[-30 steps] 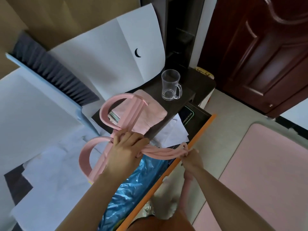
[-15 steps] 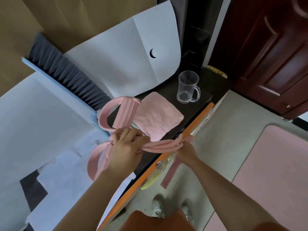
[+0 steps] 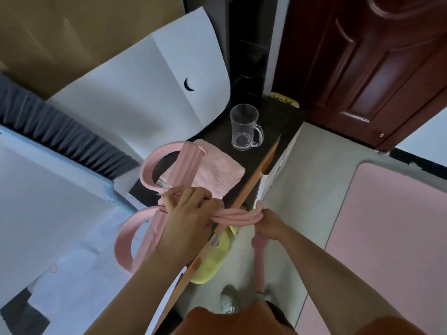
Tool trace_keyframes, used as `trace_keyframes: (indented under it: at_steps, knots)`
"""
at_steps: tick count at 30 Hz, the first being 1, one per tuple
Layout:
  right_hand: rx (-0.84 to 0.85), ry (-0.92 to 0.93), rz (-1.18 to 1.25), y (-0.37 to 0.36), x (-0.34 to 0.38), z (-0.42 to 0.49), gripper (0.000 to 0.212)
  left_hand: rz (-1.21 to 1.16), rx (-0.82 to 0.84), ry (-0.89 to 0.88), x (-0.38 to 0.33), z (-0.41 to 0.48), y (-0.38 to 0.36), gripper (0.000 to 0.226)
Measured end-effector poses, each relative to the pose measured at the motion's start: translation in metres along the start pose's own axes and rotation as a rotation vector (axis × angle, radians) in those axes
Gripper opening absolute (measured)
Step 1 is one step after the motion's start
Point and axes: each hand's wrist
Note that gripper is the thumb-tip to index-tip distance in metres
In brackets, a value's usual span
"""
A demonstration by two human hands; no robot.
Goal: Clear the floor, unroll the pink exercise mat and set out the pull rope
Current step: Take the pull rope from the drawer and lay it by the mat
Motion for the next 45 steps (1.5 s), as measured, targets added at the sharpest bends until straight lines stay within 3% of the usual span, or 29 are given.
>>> trace_keyframes:
  at_steps: [3, 6, 10, 12, 15, 17, 22, 27, 30, 37, 40, 43, 45]
  knots:
    - [-0.036, -0.112, 0.036, 0.026, -0.034, -0.028, 0.021, -0.053, 0.105, -0.138, -0.029, 0.019, -0.01, 0.031]
    - [-0.222, -0.161, 0.264, 0.059, -0.086, -0.066, 0.042, -0.121, 0.201, -0.313, -0.082, 0.048, -0.027, 0.031]
    - [-0.42, -0.488, 0.211, 0.094, -0.165, -0.116, 0.013, -0.156, 0.451, -0.525, -0.167, 0.078, -0.07, 0.026]
    - [-0.45, -0.646, 0.093, 0.103, -0.199, -0.136, 0.024, -0.099, 0.609, -0.624, -0.195, 0.094, -0.1, 0.027]
    - [-0.45, -0.865, 0.035, 0.112, -0.259, -0.174, 0.038, -0.261, 0.878, -0.652, -0.25, 0.11, -0.151, 0.022]
    - [-0.433, -0.943, 0.143, 0.119, -0.286, -0.199, 0.043, -0.326, 0.993, -0.627, -0.277, 0.114, -0.18, 0.026]
    - [-0.592, -1.056, 0.613, 0.127, -0.35, -0.262, 0.028, -0.232, 1.115, -0.801, -0.355, 0.128, -0.252, 0.053]
    - [-0.95, -1.07, 0.97, 0.114, -0.399, -0.307, 0.018, 0.004, 1.043, -0.947, -0.435, 0.131, -0.291, 0.038]
    - [-1.103, -1.116, 0.899, 0.098, -0.421, -0.332, 0.018, 0.072, 0.959, -1.199, -0.486, 0.126, -0.303, 0.029]
    - [-1.038, -1.311, 0.732, 0.079, -0.436, -0.357, 0.031, 0.34, 0.959, -1.515, -0.597, 0.114, -0.36, 0.028]
    - [-1.011, -1.429, 0.689, 0.071, -0.452, -0.343, 0.026, 0.328, 1.028, -1.495, -0.633, 0.109, -0.4, 0.033]
    - [-0.991, -1.503, 0.692, 0.051, -0.484, -0.312, 0.029, 0.188, 1.222, -1.325, -0.657, 0.094, -0.455, 0.043]
    - [-0.982, -1.525, 0.706, 0.035, -0.512, -0.291, 0.029, 0.098, 1.245, -1.315, -0.671, 0.077, -0.499, 0.048]
Point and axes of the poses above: each hand's wrist, its own z-axis towards the middle knuckle, its own y-axis out of the back of the hand, x = y × z, and after that the axes turned 5 degrees about y, right-handed
